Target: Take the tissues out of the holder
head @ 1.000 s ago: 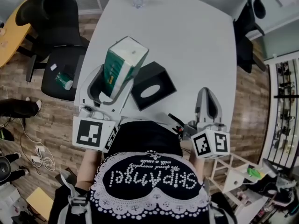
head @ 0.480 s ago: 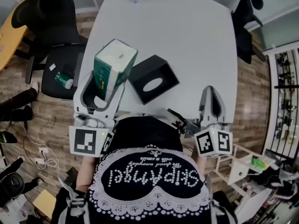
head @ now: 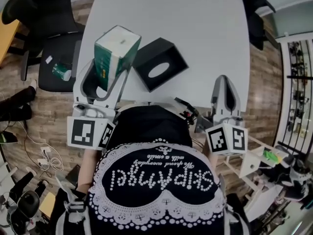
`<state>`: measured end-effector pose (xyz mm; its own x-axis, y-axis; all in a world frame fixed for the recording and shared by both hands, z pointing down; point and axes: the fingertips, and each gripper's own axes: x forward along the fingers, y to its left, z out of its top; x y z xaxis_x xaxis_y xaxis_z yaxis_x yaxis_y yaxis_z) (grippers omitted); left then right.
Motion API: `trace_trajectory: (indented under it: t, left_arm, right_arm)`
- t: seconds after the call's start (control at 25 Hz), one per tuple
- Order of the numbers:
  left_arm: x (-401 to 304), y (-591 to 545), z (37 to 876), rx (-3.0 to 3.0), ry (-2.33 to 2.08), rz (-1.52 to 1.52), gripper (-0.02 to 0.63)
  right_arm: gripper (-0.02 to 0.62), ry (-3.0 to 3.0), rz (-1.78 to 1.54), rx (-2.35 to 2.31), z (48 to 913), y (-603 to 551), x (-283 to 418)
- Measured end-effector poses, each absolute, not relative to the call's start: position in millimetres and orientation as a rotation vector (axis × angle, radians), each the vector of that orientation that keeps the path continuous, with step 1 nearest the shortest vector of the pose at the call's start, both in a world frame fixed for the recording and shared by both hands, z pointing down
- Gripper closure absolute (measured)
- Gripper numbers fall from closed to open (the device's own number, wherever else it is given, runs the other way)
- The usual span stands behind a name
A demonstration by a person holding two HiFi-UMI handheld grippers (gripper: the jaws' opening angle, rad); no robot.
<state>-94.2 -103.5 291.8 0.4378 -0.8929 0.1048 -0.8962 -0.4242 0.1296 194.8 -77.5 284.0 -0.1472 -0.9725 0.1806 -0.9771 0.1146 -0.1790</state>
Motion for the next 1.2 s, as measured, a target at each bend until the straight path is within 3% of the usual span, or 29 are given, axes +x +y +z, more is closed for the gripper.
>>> trace_trajectory:
  t: [1.2]
  left_arm:
    - [-81, -124, 299, 2.558, -1.489, 0.008, 0.272]
  right_arm:
    - [0.558, -2.304, 0.332, 1.901, 294, -99, 179]
